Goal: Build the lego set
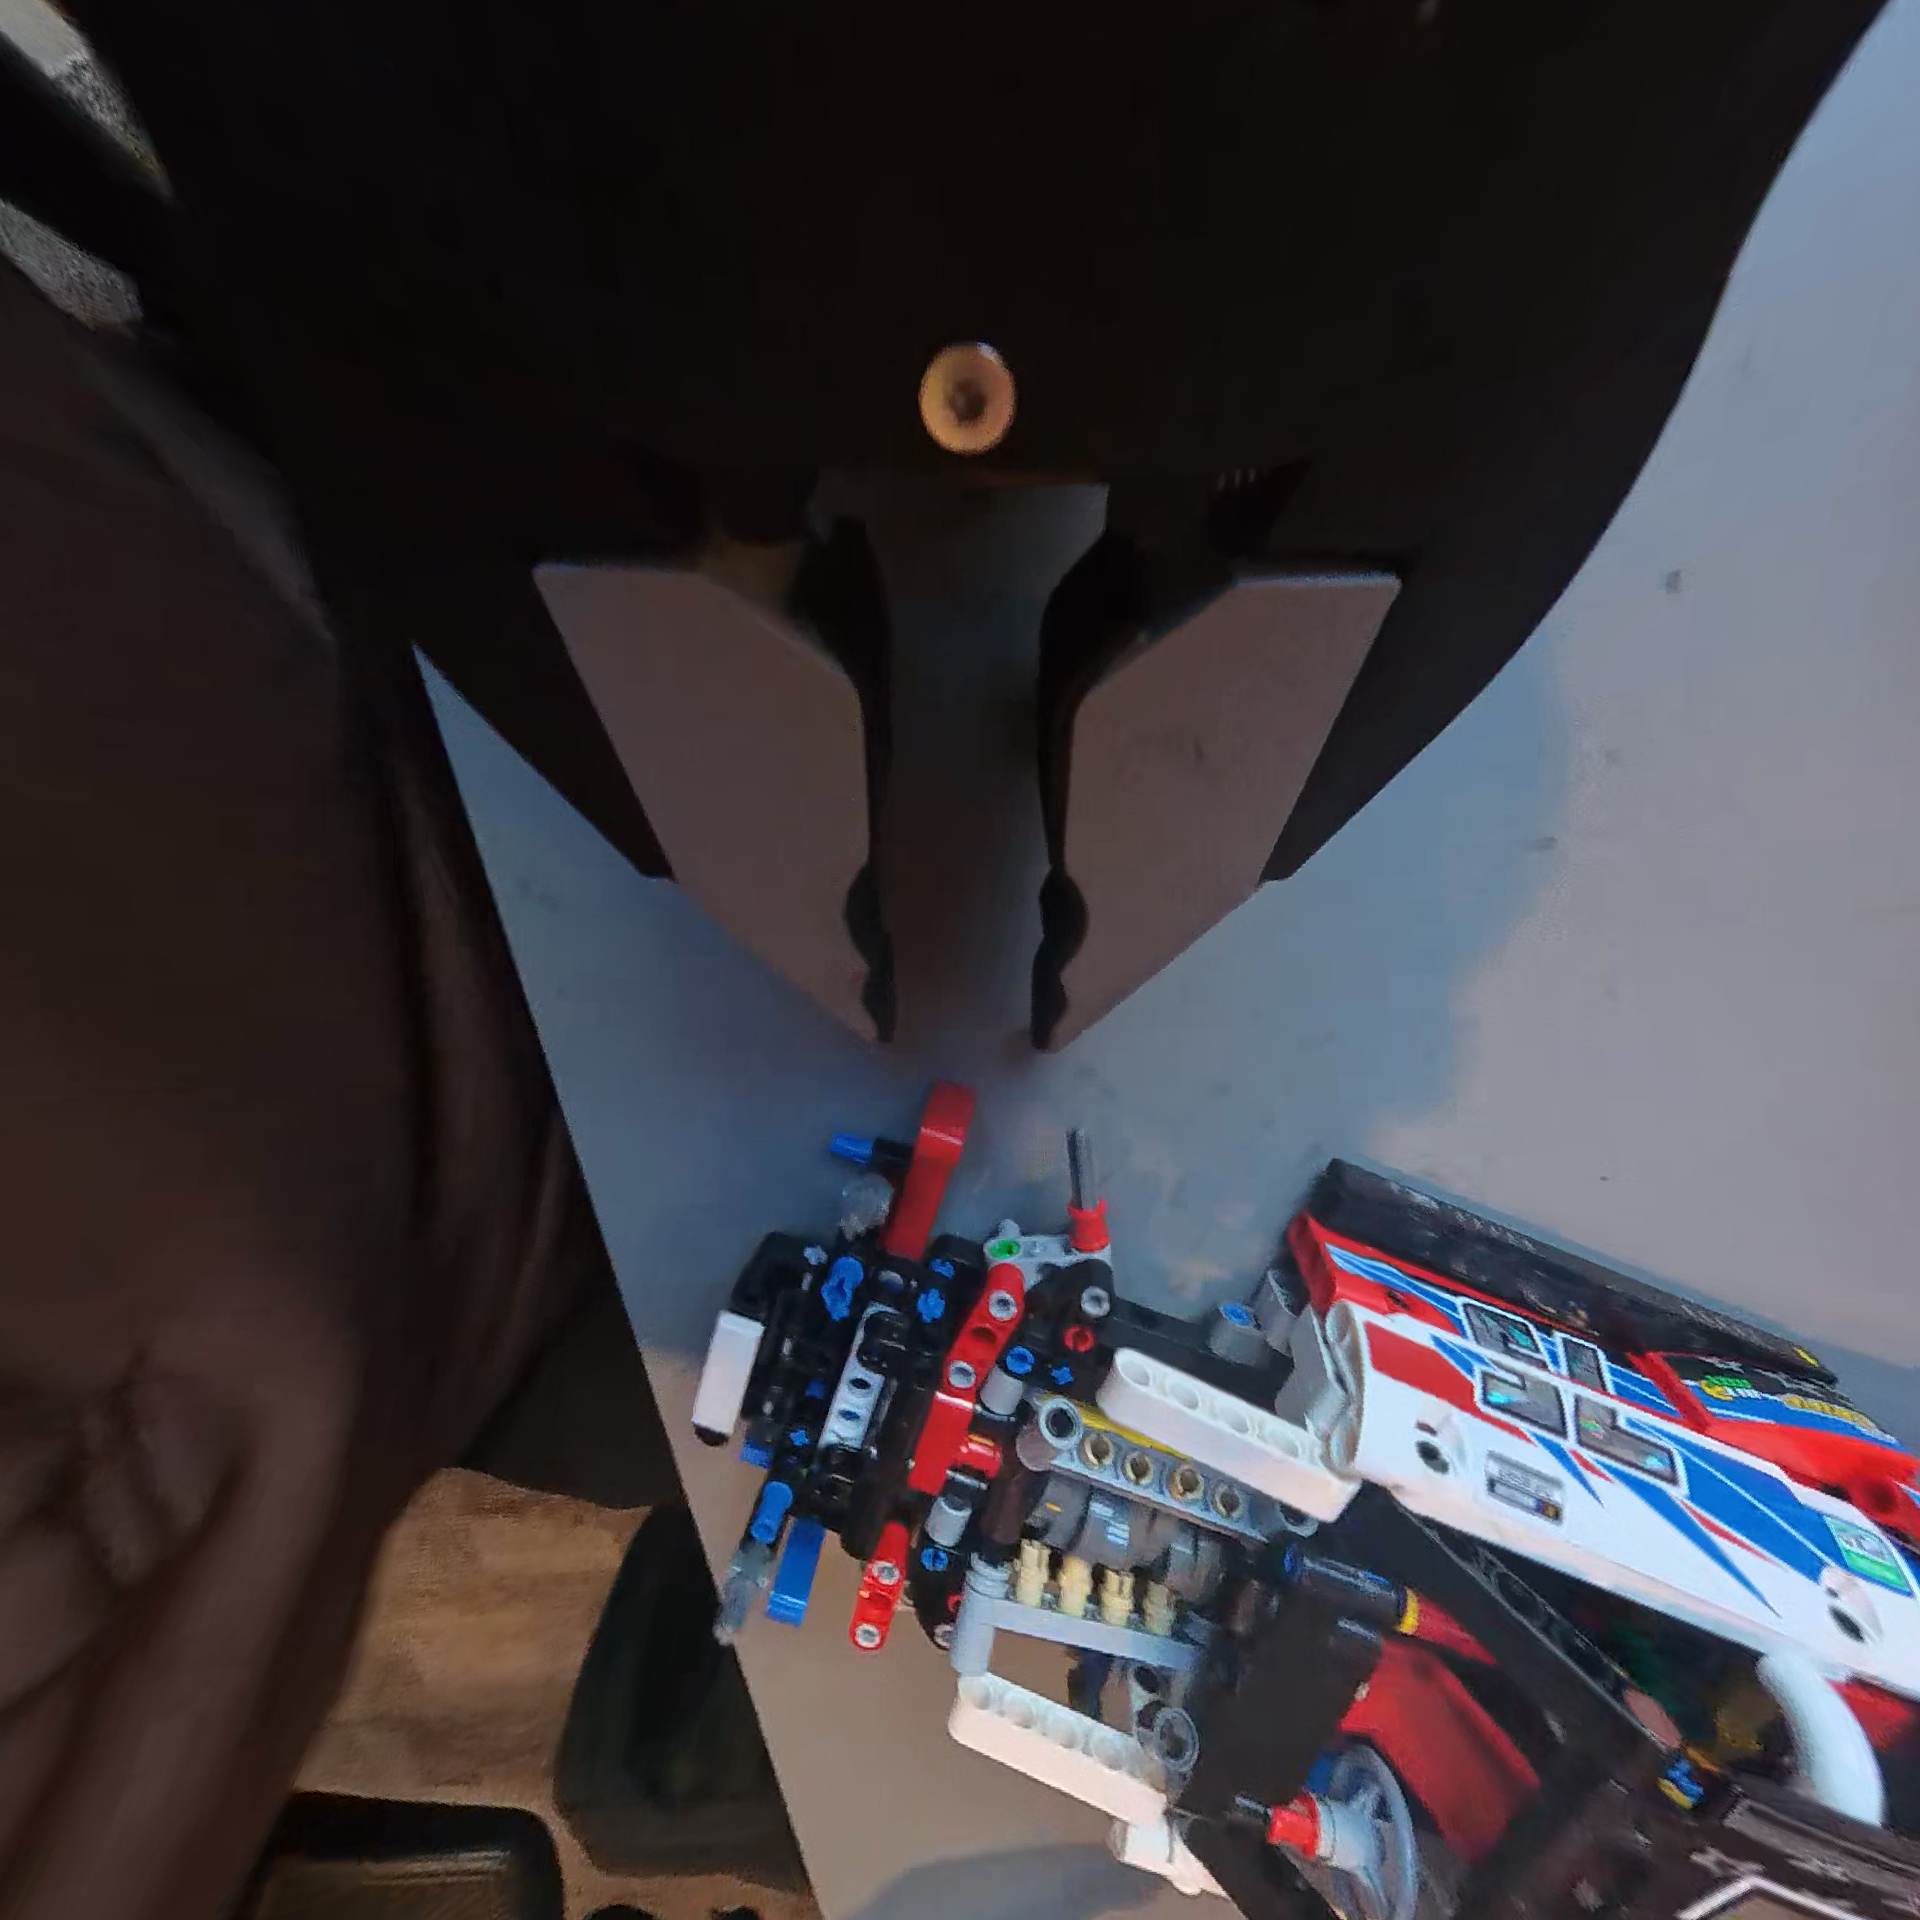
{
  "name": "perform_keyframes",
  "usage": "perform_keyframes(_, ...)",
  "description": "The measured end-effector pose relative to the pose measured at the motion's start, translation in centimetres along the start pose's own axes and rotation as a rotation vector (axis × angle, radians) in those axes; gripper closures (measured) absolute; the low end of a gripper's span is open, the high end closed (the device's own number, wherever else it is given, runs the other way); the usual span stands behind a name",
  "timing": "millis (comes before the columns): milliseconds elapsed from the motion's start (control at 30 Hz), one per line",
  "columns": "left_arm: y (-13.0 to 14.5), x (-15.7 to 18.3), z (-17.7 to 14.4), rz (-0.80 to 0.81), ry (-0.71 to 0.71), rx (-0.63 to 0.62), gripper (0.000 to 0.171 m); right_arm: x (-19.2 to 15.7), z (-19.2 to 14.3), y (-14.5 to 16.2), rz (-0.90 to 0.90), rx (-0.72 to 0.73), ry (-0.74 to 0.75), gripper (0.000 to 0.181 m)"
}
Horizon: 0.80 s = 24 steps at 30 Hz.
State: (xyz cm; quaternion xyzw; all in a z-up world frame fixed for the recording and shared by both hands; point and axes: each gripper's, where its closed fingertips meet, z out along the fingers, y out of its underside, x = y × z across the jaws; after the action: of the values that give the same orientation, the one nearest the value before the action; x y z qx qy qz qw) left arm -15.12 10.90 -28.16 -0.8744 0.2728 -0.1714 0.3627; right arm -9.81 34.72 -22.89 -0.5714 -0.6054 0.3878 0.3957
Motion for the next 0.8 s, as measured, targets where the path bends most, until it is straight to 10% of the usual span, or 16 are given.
perform_keyframes(433, -5.8, 4.6, 7.1, 0.054, -0.088, -0.011, 0.163, -7.2, -5.6, 2.1, 0.041, -0.133, 0.013, 0.136)
perform_keyframes(800, -4.2, 1.2, 4.1, -0.050, -0.068, 0.002, 0.142, -12.4, -7.7, 6.1, 0.151, -0.260, -0.001, 0.132)
